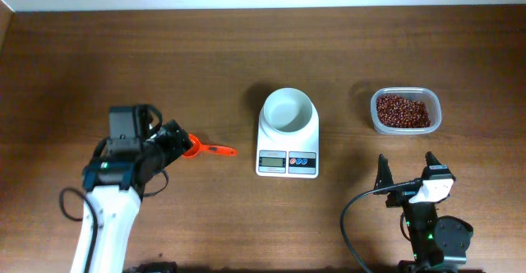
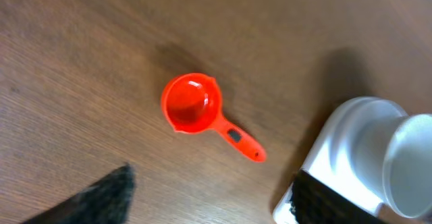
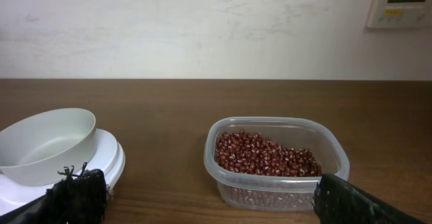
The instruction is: Scoop and weigh 50g on scale
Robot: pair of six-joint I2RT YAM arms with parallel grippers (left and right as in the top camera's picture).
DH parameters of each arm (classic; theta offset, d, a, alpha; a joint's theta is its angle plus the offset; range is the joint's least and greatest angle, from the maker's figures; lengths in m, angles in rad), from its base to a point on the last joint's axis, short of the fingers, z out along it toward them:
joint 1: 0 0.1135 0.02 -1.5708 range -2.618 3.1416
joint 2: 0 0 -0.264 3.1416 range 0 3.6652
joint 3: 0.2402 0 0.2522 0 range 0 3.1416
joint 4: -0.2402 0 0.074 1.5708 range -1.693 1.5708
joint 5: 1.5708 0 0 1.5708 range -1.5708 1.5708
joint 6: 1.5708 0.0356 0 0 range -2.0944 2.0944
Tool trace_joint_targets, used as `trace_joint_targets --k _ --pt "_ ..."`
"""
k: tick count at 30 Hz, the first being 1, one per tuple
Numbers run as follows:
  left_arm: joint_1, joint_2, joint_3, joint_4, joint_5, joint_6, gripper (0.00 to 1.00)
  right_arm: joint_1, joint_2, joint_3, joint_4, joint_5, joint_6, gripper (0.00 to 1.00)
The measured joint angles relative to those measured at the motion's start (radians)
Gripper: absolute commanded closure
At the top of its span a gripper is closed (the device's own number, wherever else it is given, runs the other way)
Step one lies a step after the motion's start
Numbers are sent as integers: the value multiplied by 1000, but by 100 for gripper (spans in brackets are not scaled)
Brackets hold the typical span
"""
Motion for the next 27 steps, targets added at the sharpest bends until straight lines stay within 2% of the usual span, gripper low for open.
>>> trace_joint_targets --k 4,12,20,24,27 --pt "0 118 0 38 -3 -11 41 0 0 0 0 0 0 1" --pt "0 344 1 141 -3 -45 46 0 0 0 0 0 0 1" --pt "0 481 2 243 -3 -66 54 0 0 0 0 0 0 1" --pt "0 521 2 268 -3 -81 62 0 0 0 0 0 0 1" --pt "0 549 6 273 -3 -85 76 0 0 0 0 0 0 1"
